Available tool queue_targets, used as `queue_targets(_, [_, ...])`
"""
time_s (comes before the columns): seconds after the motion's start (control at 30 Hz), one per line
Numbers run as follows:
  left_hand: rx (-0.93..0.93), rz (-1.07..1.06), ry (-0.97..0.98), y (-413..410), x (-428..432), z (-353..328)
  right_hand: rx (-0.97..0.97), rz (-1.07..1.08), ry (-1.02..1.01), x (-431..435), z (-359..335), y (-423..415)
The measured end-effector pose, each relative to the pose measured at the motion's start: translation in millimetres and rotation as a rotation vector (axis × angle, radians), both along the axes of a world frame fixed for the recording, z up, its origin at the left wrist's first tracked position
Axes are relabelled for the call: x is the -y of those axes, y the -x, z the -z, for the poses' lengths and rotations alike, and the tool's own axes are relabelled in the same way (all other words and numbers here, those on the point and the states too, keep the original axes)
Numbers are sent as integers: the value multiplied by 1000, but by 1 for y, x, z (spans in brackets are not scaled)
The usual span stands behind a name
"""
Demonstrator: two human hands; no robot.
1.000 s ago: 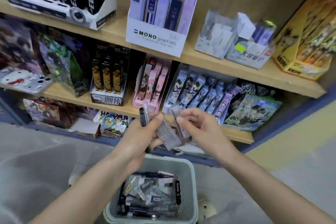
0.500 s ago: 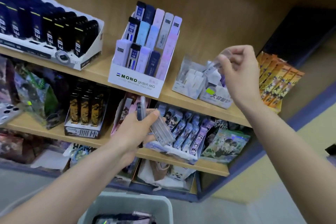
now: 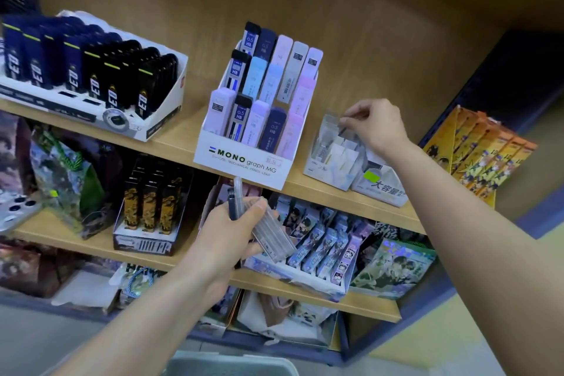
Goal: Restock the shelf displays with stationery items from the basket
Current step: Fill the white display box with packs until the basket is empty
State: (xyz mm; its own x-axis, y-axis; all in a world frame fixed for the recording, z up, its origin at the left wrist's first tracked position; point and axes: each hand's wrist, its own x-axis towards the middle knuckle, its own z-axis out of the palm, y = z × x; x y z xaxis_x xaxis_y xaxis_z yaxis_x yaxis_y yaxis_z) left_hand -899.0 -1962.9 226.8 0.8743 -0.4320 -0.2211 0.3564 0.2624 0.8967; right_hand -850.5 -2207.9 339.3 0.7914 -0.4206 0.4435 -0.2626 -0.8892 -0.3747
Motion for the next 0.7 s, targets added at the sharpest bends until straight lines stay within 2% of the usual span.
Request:
queue_targets(0.2, [7,-7,16,-2,-2,-1,-56,49,185,-3,-3,-5])
queue_targets(0.27, [-6,-17,8,-3,-3,0,11,53,257,-9,-5,-1])
queue_targets(0.33, [-4,-24,5,-4,-5,0,165,37,297,-21,-6,8])
queue_targets(0.4, [-3,-33,12,-4,-5,-1,296,-43,244,-42,-5,25])
queue_targets(0.47, [-10,-42,19,-3,-5,-1,298,-177,123,-68,2,46])
queue_targets(0.53, [-14,-46,12,-2,-5,0,137,-279,11,-92,16,66])
queue_targets(0.63, [-3,-41,-6,0,-5,1,-264,-342,-160,-116,41,83])
queue_targets(0.7, [-9,-45,0,2,-5,1,-404,-370,-256,-120,55,88])
